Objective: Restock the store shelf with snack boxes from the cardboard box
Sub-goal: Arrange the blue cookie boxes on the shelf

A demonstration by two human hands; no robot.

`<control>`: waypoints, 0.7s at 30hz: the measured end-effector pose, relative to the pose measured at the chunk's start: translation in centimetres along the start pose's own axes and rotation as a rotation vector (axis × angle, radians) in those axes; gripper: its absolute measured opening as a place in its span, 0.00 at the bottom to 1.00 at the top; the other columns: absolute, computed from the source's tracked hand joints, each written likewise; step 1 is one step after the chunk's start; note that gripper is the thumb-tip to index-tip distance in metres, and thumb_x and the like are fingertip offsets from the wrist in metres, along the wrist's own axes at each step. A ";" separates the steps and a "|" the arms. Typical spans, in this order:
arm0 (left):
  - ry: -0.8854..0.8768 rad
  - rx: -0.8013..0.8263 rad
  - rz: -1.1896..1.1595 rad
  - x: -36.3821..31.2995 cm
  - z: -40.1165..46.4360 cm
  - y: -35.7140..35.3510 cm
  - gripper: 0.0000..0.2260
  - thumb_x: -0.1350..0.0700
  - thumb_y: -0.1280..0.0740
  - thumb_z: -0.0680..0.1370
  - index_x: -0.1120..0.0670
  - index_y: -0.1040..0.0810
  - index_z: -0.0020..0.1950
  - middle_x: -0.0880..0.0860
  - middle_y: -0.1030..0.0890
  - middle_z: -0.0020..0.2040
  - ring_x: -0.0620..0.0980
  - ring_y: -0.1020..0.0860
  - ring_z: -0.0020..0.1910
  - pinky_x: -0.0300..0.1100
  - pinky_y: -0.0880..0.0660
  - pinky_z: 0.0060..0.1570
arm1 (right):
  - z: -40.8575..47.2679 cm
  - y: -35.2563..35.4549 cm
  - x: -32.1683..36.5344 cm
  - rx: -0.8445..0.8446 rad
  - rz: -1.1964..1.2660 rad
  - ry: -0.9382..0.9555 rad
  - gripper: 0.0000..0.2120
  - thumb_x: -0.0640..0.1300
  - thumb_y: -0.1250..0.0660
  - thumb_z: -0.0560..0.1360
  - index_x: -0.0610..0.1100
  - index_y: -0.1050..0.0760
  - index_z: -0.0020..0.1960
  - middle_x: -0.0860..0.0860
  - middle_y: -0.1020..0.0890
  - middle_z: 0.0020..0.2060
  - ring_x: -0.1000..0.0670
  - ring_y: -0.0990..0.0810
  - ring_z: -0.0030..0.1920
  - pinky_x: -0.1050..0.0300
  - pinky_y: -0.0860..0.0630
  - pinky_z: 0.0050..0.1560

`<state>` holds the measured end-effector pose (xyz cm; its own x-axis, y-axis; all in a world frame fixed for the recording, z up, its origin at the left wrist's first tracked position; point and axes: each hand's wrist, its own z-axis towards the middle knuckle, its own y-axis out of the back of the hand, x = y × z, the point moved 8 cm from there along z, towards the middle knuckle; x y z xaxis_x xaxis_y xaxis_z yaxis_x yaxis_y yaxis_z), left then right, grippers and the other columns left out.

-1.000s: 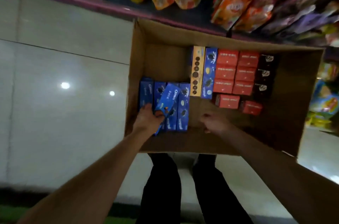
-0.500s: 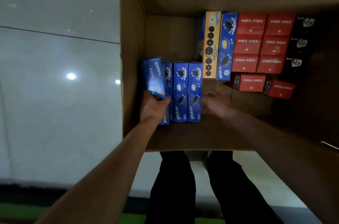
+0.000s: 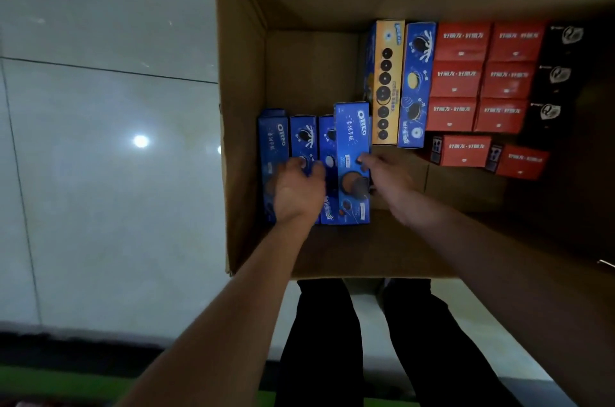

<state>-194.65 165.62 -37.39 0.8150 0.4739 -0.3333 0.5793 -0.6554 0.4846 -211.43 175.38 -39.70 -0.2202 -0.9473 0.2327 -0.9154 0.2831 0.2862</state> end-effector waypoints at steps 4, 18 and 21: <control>0.129 -0.083 -0.038 2.0 2.0 3.1 0.28 0.44 0.42 0.82 0.45 0.49 0.79 0.54 0.34 0.75 0.56 0.25 0.65 0.57 0.25 0.62 | 0.4 1.0 -0.5 -0.060 0.062 0.003 0.16 0.62 0.41 0.79 0.52 0.25 0.55 0.51 0.21 0.50 0.51 0.23 0.48 0.48 0.24 0.56; 0.411 -0.041 -0.615 3.9 6.2 0.6 0.25 0.45 0.51 0.85 0.59 0.31 0.73 0.59 0.25 0.69 0.59 0.26 0.67 0.51 0.29 0.63 | 1.5 0.8 -2.2 0.085 0.276 -0.060 0.25 0.63 0.47 0.81 0.49 0.28 0.70 0.48 0.24 0.67 0.47 0.26 0.65 0.43 0.32 0.68; 0.446 0.038 -0.605 4.6 6.5 0.2 0.26 0.38 0.51 0.83 0.54 0.26 0.68 0.56 0.20 0.61 0.57 0.22 0.60 0.50 0.27 0.60 | 2.4 0.1 -2.2 0.097 0.297 -0.073 0.19 0.59 0.46 0.82 0.50 0.24 0.61 0.50 0.19 0.59 0.48 0.22 0.60 0.42 0.30 0.67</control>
<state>-190.68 163.92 -44.08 0.2778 0.9455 -0.1697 0.9311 -0.2215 0.2900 -211.82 177.14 -42.41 -0.5029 -0.8348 0.2242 -0.8347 0.5364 0.1250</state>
